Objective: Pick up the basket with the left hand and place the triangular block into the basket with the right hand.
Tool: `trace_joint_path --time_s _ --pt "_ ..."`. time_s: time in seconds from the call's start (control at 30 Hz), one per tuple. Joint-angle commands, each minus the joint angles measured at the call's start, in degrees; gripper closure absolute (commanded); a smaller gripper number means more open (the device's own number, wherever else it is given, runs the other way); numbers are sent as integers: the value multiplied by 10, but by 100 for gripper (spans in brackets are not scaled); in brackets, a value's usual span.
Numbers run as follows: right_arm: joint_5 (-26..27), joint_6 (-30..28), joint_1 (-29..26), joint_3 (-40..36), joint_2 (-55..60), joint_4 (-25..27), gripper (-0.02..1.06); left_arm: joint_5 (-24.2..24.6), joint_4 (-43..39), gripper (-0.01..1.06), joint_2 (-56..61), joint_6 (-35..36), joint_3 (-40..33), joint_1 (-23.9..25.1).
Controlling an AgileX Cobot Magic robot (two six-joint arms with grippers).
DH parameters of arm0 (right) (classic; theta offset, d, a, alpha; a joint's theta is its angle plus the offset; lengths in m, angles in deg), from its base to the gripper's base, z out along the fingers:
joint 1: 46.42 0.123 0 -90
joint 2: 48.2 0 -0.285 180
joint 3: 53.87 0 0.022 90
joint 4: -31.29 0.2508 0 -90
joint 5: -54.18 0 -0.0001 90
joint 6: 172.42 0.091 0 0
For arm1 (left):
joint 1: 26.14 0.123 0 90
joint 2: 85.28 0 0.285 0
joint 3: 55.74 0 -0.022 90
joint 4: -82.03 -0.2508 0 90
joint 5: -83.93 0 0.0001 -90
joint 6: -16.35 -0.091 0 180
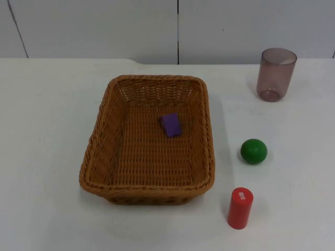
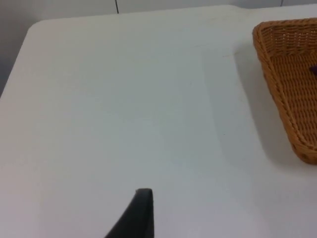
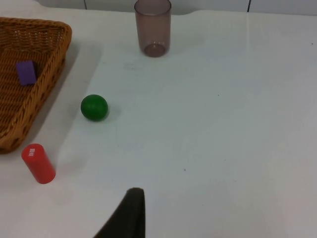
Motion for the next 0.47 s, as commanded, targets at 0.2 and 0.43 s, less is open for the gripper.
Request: trace_joint_path --time_s 0.2,0.43 --pt "7 -3 3 0 -2 0 0 -6 -6 0 2 17 -2 -3" --pt "7 -3 3 0 -2 0 0 -6 -5 0 2 16 -2 -3"
